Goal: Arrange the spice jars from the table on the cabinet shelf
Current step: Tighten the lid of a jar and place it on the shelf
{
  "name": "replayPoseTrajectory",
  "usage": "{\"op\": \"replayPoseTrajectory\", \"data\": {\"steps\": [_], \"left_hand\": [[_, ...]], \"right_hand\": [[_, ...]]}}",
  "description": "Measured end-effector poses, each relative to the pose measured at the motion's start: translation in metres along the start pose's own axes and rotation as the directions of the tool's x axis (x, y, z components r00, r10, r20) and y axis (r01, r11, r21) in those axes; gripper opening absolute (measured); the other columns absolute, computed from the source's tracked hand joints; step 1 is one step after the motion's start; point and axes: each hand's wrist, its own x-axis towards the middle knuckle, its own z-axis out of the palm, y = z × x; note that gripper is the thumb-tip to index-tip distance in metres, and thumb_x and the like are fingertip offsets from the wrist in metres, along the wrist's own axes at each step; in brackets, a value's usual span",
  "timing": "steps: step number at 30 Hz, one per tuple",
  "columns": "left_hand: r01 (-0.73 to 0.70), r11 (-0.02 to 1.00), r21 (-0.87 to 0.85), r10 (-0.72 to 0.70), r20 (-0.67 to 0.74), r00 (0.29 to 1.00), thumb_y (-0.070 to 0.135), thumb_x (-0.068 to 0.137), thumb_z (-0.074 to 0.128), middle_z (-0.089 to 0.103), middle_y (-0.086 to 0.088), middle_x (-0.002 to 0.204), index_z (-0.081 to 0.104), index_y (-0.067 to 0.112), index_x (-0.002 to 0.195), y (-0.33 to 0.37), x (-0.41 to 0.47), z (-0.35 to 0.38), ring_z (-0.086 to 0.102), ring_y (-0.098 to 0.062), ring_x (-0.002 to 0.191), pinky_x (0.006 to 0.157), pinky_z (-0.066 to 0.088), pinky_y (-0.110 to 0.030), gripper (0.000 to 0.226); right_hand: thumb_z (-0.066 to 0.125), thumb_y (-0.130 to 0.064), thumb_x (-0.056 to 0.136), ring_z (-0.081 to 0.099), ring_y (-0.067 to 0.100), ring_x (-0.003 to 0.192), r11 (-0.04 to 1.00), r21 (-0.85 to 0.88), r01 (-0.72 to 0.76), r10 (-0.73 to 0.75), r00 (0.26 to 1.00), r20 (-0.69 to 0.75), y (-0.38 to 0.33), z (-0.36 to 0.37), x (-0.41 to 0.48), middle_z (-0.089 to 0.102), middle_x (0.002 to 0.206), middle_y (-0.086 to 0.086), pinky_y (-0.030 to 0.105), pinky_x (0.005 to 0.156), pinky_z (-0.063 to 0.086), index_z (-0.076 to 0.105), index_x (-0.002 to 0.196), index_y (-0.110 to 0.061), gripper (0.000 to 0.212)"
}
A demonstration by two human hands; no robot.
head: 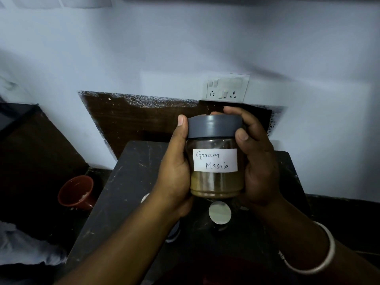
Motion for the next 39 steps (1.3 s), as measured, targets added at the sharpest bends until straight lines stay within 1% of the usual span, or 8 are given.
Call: {"op": "replayPoseTrajectory", "data": {"steps": [12,27,29,31,33,36,37,39], "left_hand": [[0.017,0.999,0.045,-0.018,0.006,1.000,0.067,0.096,0.041,0.079,-0.014,0.108,0.081,0.020,0.109,0.004,-0.001,0.002,0.077,-0.024,0.097,0.080,0.063,-0.035,0.064],[-0.028,0.998,0.056,0.027,0.030,0.999,0.066,0.091,0.045,0.079,-0.017,0.108,0.080,0.017,0.113,0.022,0.009,0.014,0.078,-0.026,0.096,0.077,0.063,-0.036,0.064],[-0.044,0.996,0.083,0.040,0.050,0.998,0.067,0.090,0.045,0.079,-0.017,0.108,0.079,0.017,0.113,0.032,0.016,0.016,0.078,-0.027,0.095,0.077,0.064,-0.038,0.065],[-0.069,0.991,0.118,0.063,0.060,0.996,0.067,0.088,0.047,0.080,-0.017,0.105,0.081,0.018,0.109,0.047,0.023,0.021,0.079,-0.027,0.090,0.072,0.064,-0.036,0.064],[-0.118,0.983,0.143,0.111,0.059,0.992,0.066,0.084,0.051,0.079,-0.019,0.107,0.077,0.014,0.118,0.065,0.034,0.027,0.079,-0.028,0.090,0.071,0.064,-0.037,0.067],[-0.239,0.955,0.177,0.234,0.050,0.971,0.064,0.084,0.054,0.075,-0.022,0.117,0.063,0.015,0.136,0.097,0.052,0.040,0.077,-0.033,0.096,0.076,0.065,-0.042,0.072],[-0.256,0.950,0.177,0.249,0.060,0.967,0.065,0.086,0.053,0.075,-0.023,0.118,0.063,0.015,0.137,0.104,0.056,0.044,0.077,-0.035,0.099,0.077,0.064,-0.043,0.072],[-0.284,0.939,0.193,0.264,0.125,0.956,0.069,0.090,0.050,0.075,-0.023,0.118,0.069,0.013,0.130,0.124,0.068,0.056,0.076,-0.037,0.102,0.080,0.063,-0.045,0.072]], "right_hand": [[0.053,-0.026,0.093,0.060,0.043,0.123,1.000,0.019,-0.001,0.002,0.999,-0.049,-0.004,0.004,-0.001,0.057,0.139,0.027,0.043,0.093,0.055,0.058,0.133,-0.010,0.043],[0.056,-0.027,0.090,0.069,0.028,0.114,0.999,-0.004,0.037,-0.037,0.998,-0.055,-0.019,0.012,0.014,0.068,0.130,0.014,0.033,0.085,0.058,0.063,0.129,-0.016,0.041],[0.056,-0.029,0.091,0.069,0.028,0.117,0.997,-0.051,0.062,-0.065,0.997,-0.046,-0.025,0.016,0.023,0.068,0.132,0.012,0.034,0.086,0.059,0.063,0.130,-0.018,0.041],[0.057,-0.029,0.092,0.070,0.021,0.115,0.989,-0.108,0.102,-0.105,0.994,-0.025,-0.034,0.020,0.036,0.071,0.129,0.005,0.028,0.084,0.059,0.063,0.132,-0.020,0.041],[0.061,-0.034,0.091,0.071,0.015,0.112,0.970,-0.198,0.141,-0.138,0.990,0.032,-0.046,0.022,0.052,0.072,0.125,-0.003,0.024,0.083,0.058,0.062,0.135,-0.026,0.045],[0.070,-0.070,0.076,0.069,0.008,0.112,0.862,-0.493,0.120,-0.083,0.992,0.097,-0.076,0.025,0.081,0.067,0.128,-0.013,0.032,0.088,0.061,0.051,0.140,-0.055,0.069],[0.068,-0.084,0.067,0.068,0.006,0.110,0.808,-0.581,0.095,-0.054,0.995,0.088,-0.085,0.026,0.088,0.065,0.127,-0.015,0.034,0.089,0.061,0.045,0.140,-0.064,0.079],[0.065,-0.092,0.059,0.068,0.006,0.107,0.742,-0.661,0.113,-0.055,0.993,0.107,-0.106,0.032,0.110,0.066,0.123,-0.016,0.038,0.091,0.061,0.036,0.143,-0.068,0.091]]}}
